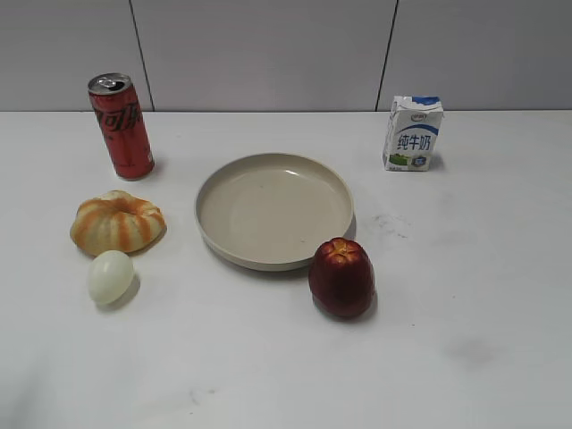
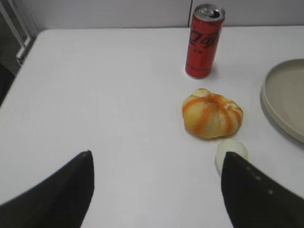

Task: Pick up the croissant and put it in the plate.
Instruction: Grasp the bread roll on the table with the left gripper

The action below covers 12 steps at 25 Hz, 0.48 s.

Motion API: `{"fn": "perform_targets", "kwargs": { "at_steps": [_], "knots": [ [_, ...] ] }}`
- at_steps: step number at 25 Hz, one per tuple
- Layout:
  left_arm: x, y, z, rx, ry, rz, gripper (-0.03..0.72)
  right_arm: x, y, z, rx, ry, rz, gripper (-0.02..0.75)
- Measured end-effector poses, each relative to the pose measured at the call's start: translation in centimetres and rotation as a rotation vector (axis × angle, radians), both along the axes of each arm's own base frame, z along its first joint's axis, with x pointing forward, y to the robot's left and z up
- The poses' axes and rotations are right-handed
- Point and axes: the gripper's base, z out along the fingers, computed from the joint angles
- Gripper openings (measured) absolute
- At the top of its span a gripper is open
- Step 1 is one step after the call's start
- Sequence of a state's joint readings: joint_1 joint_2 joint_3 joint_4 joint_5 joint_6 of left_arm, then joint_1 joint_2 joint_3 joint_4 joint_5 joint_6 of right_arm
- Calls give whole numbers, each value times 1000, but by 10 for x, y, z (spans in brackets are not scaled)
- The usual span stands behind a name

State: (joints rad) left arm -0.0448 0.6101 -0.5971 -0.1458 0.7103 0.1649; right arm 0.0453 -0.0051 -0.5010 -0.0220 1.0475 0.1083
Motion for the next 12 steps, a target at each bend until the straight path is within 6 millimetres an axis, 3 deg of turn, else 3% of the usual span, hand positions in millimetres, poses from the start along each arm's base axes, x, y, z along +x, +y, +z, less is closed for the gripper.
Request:
{"fn": "perform_targets", "kwargs": {
  "at_steps": [4,12],
  "knots": [
    [62,-9,-13,-95,203,-7,617,0,0,0,0,0,0,592],
    [178,-37,-46,-108,422,-98,613,0,0,0,0,0,0,592]
  ]
}}
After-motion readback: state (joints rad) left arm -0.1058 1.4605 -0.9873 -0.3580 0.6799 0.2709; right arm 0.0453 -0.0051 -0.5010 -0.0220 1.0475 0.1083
